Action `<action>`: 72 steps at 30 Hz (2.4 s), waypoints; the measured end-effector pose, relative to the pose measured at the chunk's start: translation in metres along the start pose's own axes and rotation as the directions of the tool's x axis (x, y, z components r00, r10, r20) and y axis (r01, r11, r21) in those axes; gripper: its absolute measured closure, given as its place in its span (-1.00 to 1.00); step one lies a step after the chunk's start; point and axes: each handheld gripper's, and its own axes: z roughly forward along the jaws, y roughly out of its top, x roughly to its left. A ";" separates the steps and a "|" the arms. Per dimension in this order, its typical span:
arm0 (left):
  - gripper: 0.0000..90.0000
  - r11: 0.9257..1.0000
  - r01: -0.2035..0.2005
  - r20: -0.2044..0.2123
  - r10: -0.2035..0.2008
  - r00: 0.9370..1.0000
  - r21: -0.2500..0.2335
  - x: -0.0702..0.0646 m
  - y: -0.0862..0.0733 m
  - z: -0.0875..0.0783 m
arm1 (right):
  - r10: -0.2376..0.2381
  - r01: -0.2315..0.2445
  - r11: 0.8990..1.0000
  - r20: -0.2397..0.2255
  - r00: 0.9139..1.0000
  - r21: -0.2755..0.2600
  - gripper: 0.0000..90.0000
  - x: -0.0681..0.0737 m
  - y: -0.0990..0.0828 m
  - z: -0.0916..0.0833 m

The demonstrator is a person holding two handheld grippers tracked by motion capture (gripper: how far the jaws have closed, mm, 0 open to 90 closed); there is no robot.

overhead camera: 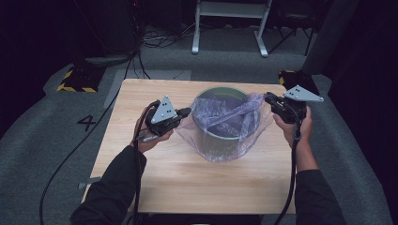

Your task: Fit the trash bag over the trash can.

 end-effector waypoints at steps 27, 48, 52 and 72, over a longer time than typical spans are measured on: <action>0.99 0.999 -0.023 0.052 0.021 0.998 0.035 -0.002 0.014 0.005 | -0.027 0.025 0.999 -0.033 0.999 -0.037 0.76 0.007 0.010 0.000; 1.00 0.989 0.138 -0.052 -0.135 0.989 0.057 0.061 0.020 0.065 | 0.046 -0.051 0.995 0.063 0.997 0.083 0.81 -0.015 -0.011 0.030; 1.00 0.981 0.168 -0.077 -0.161 0.984 0.097 0.069 0.015 0.082 | 0.074 -0.080 0.991 0.057 0.996 0.107 0.81 -0.017 -0.019 0.042; 0.99 0.919 0.310 -0.023 -0.314 0.949 0.243 0.078 -0.034 0.126 | 0.224 -0.208 0.946 -0.038 0.974 0.248 0.80 -0.028 -0.062 0.077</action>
